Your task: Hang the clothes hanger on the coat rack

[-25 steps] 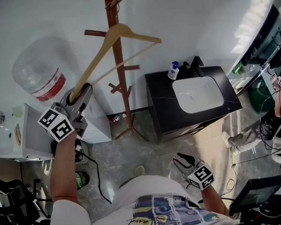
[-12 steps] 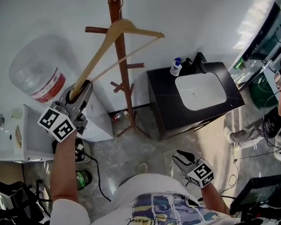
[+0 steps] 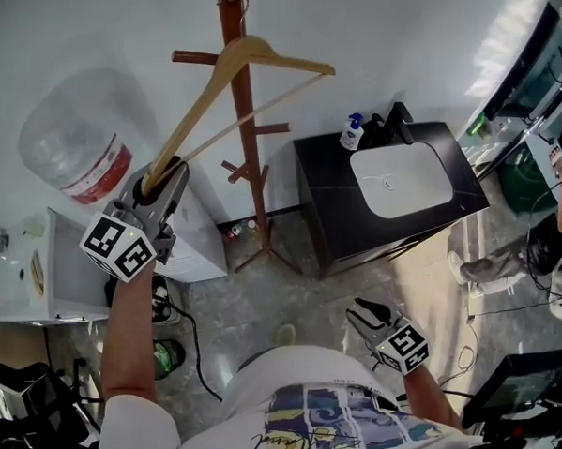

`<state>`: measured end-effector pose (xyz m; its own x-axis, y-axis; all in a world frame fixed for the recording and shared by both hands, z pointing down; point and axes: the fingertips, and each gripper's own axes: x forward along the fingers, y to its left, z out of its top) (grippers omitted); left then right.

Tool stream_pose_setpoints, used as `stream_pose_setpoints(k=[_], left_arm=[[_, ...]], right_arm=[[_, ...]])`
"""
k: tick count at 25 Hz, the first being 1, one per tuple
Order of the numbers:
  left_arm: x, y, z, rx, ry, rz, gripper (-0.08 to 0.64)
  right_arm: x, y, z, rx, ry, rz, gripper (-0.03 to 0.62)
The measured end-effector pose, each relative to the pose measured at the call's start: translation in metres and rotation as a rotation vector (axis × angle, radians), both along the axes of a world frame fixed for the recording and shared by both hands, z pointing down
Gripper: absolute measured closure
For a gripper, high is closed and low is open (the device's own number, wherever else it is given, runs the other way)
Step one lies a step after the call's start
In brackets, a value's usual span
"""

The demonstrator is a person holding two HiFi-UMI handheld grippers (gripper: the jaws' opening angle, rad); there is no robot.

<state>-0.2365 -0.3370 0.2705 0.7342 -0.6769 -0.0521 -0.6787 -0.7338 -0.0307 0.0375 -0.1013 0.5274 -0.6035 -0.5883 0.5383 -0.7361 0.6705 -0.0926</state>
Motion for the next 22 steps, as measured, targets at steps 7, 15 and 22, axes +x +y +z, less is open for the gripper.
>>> stream_pose_setpoints(k=[7, 15, 22], left_arm=[[-0.003, 0.002, 0.008, 0.011, -0.008, -0.054, 0.377], [-0.015, 0.023, 0.015, -0.002, -0.02, -0.171, 0.337], [-0.03, 0.06, 0.034, -0.055, 0.002, -0.297, 0.325]], right_arm=[[0.013, 0.009, -0.003, 0.005, 0.0, -0.004, 0.472], [0.03, 0.024, -0.007, 0.016, -0.003, -0.038, 0.472], [0.051, 0.04, -0.01, 0.028, 0.001, -0.085, 0.472]])
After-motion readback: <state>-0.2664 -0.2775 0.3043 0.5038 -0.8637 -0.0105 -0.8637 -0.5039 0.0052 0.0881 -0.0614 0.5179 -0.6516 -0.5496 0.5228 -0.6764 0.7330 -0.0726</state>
